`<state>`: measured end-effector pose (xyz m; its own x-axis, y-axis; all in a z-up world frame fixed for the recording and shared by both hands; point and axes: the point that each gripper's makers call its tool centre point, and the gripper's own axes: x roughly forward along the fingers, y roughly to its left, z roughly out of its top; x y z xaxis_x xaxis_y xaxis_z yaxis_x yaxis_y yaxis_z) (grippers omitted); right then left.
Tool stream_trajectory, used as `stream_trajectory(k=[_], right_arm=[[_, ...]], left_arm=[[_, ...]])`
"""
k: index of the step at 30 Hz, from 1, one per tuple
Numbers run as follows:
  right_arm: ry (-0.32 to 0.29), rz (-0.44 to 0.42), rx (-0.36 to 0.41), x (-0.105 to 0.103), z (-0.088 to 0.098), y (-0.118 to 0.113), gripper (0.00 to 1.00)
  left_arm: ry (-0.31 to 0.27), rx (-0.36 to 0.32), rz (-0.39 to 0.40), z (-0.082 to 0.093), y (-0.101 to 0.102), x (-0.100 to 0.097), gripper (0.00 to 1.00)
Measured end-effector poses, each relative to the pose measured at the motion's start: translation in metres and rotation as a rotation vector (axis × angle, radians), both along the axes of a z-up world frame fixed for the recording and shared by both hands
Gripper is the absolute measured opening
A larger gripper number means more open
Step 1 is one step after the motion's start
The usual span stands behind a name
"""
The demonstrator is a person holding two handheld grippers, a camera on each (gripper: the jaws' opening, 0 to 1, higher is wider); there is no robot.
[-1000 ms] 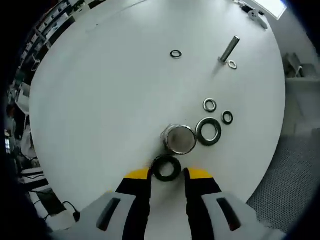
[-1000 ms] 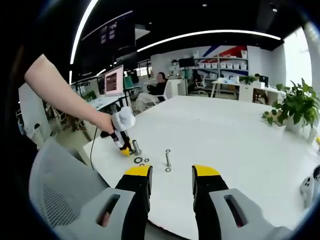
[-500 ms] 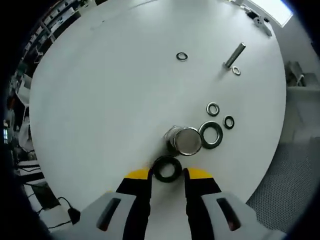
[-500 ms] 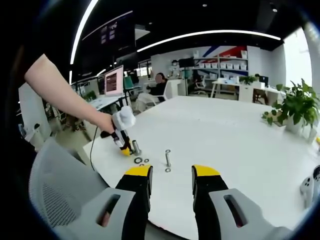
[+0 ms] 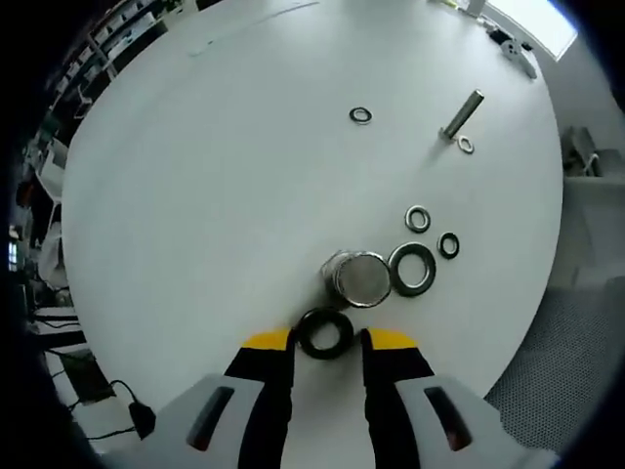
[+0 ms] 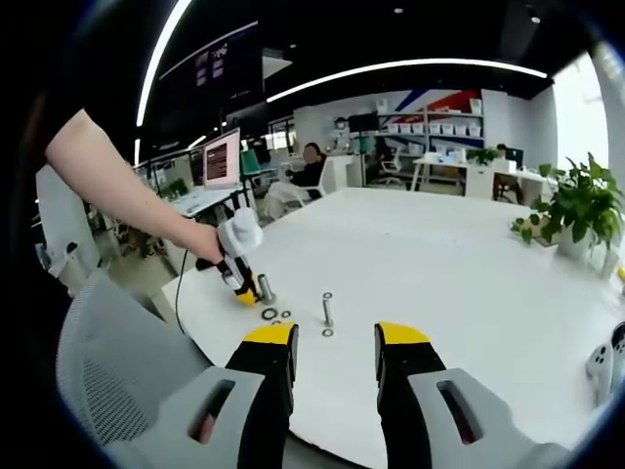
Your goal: Place the washer onto the threaded stud by aligning its center hole with the stud, sliding it down to the base, and recovering from edge contact or off-axis alignment until the washer reaches the visible bottom stop.
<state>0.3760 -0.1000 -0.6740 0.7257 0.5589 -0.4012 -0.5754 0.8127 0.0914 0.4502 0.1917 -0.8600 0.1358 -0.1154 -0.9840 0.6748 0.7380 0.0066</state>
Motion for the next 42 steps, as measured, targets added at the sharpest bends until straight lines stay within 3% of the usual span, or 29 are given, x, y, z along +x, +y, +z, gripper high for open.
stream_trajectory(k=[7,10,26,42], right_arm=[[-0.002,-0.001,0.006,0.0,0.001,0.0,0.34],[0.005,0.004,0.001,0.0,-0.001,0.001,0.33],[0.005,0.024,-0.013,-0.002,-0.001,0.005,0.34],[-0.002,0.071,-0.036,-0.006,-0.002,0.014,0.34]], left_arm=[[-0.009,-0.003,0.01,-0.002,0.004,0.004,0.25],[-0.018,-0.008,-0.055,-0.004,0.0,0.005,0.22],[-0.06,-0.04,-0.023,-0.008,0.005,0.008,0.21],[-0.065,-0.062,-0.009,-0.007,0.002,0.005,0.19]])
